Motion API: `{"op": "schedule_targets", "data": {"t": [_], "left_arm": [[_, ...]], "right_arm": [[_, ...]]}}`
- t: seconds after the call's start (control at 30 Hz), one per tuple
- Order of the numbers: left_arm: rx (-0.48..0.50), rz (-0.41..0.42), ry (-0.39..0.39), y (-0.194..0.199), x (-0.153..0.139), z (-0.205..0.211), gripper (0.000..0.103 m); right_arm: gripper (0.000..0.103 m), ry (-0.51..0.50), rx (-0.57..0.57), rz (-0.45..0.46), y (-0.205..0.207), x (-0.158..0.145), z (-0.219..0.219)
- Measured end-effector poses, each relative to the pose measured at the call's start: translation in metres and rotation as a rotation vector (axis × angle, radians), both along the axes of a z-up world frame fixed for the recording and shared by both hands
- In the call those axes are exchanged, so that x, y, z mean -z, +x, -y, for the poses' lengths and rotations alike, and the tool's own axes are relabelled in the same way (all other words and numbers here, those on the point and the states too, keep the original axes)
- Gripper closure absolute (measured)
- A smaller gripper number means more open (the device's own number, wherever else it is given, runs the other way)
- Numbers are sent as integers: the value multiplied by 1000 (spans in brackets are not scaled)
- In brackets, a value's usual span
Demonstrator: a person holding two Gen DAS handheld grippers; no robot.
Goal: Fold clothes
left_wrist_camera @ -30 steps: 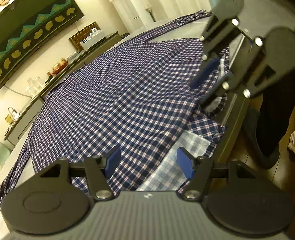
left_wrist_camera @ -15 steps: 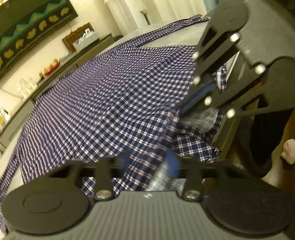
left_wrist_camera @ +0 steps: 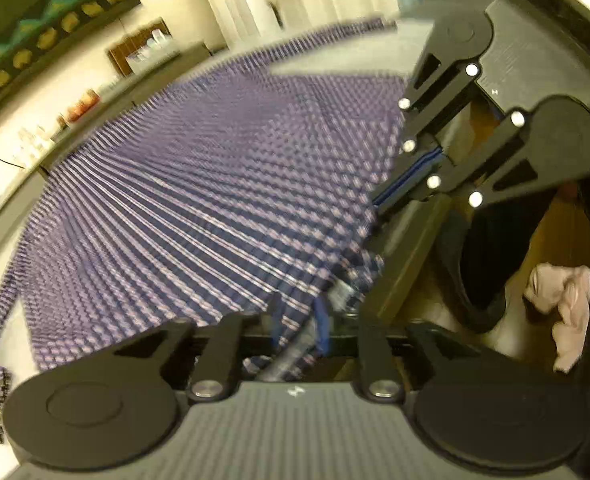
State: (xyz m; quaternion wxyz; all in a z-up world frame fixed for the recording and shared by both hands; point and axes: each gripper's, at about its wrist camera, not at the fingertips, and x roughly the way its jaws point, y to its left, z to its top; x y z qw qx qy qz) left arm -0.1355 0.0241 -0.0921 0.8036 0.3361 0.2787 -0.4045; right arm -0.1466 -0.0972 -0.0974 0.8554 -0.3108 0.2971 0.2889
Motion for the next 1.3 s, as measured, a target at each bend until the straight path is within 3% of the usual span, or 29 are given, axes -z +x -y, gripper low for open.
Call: {"op": "schedule_targets", "data": {"t": [0.07,0.17,0.23,0.27,0.3,0.37,0.4,0.5,0.57,0.63,0.7,0.77,0.83,0.93,0.97,1.03,1.1,1.13,1.2,1.3], "left_arm": [[-30,-4,-77,7,-16,-17,59],[-145,-20,-159,44,-31,-38,57],[-276,-48,-171,77,-25,-52,58],[-364,-75,-165,94,-20,-61,59],[-453,-102,-159,111,-14,-70,60],[-612,-179,-135,138,-2,-87,60],[-648,-198,-148,144,0,-95,56],[-710,-222,-167,149,1,-112,52],[-739,-227,-170,149,1,-119,54],[-736,-232,-218,148,-4,-121,53],[-744,-234,-275,152,-8,-122,42],[-791,-226,-298,159,-10,-130,39],[-856,-214,-305,168,-13,-146,39],[-953,-195,-315,180,-17,-171,40],[-986,-189,-319,185,-18,-179,40],[-1050,-176,-325,193,-21,-195,32],[-1115,-148,-360,210,-32,-216,27],[-1159,-139,-389,219,-38,-228,27],[-1268,-184,-550,241,-44,-262,27],[-1407,-239,-772,266,-47,-308,28]], "right_arm": [[96,103,58,-6,6,-22,24],[88,259,211,-16,33,-48,73],[87,299,353,-39,61,-47,105],[86,291,417,-57,72,-42,118],[79,277,480,-77,82,-35,130],[78,255,597,-124,99,-23,155],[78,263,639,-164,101,-17,167],[80,286,720,-213,96,-12,196],[78,228,753,-213,89,-15,206],[73,191,794,-182,86,-18,211],[72,185,828,-110,86,-27,212],[71,234,798,-78,87,-36,207],[58,309,738,-119,92,-38,202],[49,224,769,-209,103,-19,204],[44,192,798,-172,102,-20,207],[49,122,867,-104,104,-28,209],[48,152,887,-53,107,-45,200],[48,214,857,-49,110,-58,187],[43,342,780,-48,118,-83,158],[33,497,576,-122,151,-102,74]]}}
